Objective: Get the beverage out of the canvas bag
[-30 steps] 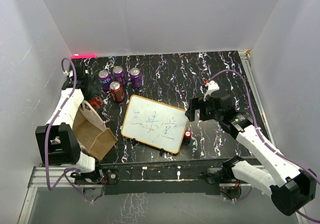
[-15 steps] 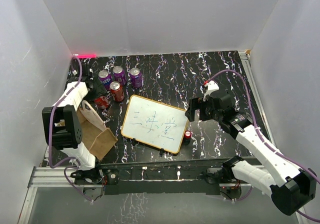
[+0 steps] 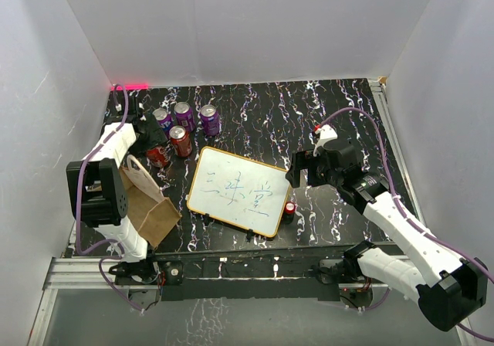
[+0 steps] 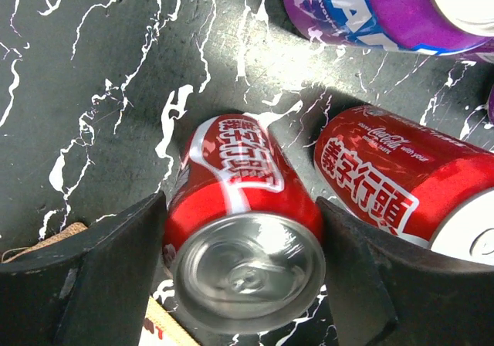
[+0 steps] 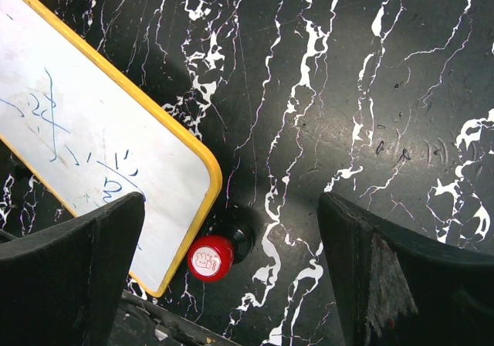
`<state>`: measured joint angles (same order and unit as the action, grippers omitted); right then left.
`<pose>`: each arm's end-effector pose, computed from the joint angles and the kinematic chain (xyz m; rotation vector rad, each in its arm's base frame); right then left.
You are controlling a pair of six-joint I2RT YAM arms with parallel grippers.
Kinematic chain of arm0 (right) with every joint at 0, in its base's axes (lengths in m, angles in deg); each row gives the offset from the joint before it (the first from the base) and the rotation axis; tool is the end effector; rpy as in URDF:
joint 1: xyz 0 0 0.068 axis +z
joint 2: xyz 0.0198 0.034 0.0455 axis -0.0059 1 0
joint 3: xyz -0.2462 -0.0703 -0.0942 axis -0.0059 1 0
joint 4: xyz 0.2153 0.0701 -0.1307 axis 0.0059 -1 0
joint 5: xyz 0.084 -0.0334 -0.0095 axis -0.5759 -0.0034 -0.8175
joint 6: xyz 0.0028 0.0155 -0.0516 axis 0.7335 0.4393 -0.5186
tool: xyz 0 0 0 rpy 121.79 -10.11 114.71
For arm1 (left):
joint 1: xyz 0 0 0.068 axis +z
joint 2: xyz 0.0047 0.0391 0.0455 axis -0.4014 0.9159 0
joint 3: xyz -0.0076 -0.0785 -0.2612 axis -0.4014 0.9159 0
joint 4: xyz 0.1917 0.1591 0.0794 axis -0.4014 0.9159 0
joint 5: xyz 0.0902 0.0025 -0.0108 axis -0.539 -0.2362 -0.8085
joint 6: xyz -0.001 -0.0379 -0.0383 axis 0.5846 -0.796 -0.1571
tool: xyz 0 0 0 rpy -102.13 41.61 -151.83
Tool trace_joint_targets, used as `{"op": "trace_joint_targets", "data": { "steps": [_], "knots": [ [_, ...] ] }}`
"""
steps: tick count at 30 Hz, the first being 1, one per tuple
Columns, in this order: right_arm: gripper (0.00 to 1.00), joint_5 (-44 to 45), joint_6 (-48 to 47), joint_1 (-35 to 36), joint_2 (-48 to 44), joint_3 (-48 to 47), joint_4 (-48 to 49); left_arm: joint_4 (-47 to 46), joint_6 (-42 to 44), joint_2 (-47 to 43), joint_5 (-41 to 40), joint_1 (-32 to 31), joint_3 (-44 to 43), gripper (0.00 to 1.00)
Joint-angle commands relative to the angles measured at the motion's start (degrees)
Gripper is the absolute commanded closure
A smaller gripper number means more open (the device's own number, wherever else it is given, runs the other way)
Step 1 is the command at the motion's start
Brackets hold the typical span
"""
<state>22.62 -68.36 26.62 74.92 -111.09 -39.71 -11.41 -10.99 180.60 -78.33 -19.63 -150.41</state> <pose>0.1789 0.0931 0.2804 -0.2397 2.2750 0.4648 0.3701 0.0284 0.2330 -0.6309 2.4453 -0.0537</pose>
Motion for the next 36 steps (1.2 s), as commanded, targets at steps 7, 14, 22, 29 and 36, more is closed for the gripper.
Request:
{"op": "trace_joint_targets", "data": {
  "steps": [7, 14, 22, 29, 36],
  "knots": [
    [0.02, 1.1, -0.4, 0.1, -0.2, -1.4, 1.8, 2.4, 3.2, -6.1, 2.9, 0.1, -3.4, 0.15],
    [0.02, 1.4, -0.3, 0.2, -0.1, -1.8, 1.3, 0.1, 3.3, -17.7, 16.8, -0.3, -4.6, 0.15],
    [0.02, 2.3, -0.2, 0.2, -2.0, -5.1, -1.1, -12.0, 0.4, -26.6, 24.6, -13.6, -8.6, 0.12],
    [0.02, 8.1, -2.6, 0.1, -5.8, -14.0, -7.4, -15.5, 2.0, -29.4, 34.2, -17.6, -11.2, 0.1],
    [0.02, 11.7, -6.5, 0.1, -7.7, -24.6, -12.0, -13.5, 9.3, -37.3, 33.3, -17.7, -12.3, 0.03]
  ]
}}
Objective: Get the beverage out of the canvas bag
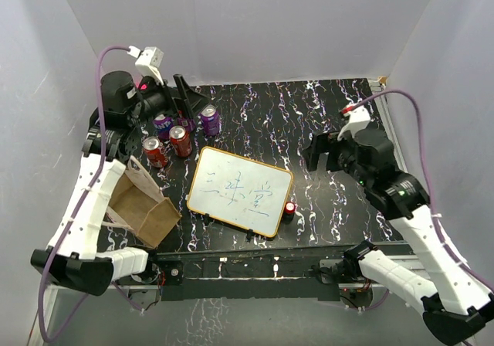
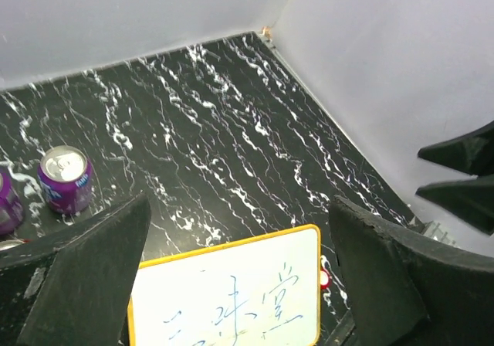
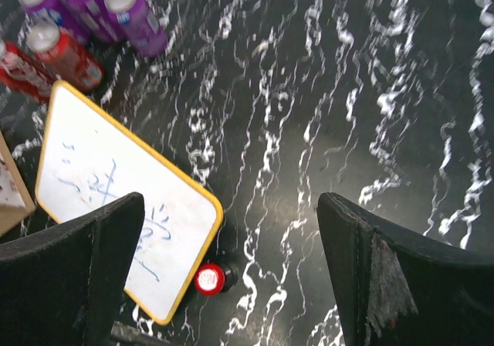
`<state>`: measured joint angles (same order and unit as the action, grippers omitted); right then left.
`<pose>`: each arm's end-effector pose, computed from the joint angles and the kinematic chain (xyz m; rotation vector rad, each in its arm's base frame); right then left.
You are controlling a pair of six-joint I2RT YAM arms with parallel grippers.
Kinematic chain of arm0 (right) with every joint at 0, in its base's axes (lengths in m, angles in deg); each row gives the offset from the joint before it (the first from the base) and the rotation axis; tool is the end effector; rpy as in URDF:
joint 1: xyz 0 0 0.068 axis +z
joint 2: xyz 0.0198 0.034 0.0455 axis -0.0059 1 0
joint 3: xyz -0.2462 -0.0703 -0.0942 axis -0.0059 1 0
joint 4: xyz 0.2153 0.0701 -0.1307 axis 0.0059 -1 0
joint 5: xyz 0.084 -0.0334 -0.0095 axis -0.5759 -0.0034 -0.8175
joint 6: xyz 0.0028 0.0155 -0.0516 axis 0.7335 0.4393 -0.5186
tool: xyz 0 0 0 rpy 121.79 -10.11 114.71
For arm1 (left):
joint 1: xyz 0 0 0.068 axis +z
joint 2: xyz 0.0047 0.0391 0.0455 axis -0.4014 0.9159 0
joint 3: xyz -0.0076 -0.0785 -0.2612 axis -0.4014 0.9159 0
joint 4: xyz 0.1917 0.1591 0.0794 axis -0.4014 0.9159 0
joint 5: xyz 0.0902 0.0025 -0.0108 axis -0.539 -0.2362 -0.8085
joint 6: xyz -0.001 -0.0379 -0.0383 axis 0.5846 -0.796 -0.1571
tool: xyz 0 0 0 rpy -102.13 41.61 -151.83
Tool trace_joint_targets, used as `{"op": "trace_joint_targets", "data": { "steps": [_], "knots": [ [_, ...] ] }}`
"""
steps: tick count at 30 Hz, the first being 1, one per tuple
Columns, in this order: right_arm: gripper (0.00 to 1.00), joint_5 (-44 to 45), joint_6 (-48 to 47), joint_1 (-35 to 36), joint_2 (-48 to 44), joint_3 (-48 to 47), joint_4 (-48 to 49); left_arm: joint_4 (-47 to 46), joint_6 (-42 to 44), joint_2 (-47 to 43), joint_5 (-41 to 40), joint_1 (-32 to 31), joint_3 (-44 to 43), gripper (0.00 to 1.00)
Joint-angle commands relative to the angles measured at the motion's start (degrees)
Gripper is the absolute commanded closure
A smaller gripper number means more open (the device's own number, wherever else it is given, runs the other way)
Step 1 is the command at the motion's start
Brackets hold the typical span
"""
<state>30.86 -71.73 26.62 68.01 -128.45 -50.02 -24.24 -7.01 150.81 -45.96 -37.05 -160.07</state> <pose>0.1439 0.0696 0.3842 -0.1870 2.0104 0.3582 0.2440 -0.0756 0.4725 0.3061 1.6487 -0.8413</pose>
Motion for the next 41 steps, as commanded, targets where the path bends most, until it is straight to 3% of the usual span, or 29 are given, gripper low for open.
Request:
{"op": "trace_joint_targets", "data": {
  "steps": [1, 8, 16, 41],
  "knots": [
    [0.02, 3.2, -3.6, 0.1, -0.6, -9.4, -2.2, -1.1, 6.2, -9.0, -0.8, -0.3, -2.4, 0.03],
    [0.02, -0.1, -6.9, 0.1, 0.5, -23.1, -3.3, -6.9, 8.3, -17.0, -12.1, -0.3, 0.7, 0.03],
    [0.02, 0.1, -8.3, 0.2, -0.8, -32.0, -2.6, -8.9, 10.2, -23.5, -15.5, -0.3, 3.5, 0.03],
    [0.02, 10.9, -6.5, -0.3, -0.6, -35.4, -5.8, -6.3, 10.9, -23.2, -14.8, -0.3, 2.3, 0.03]
  ]
}}
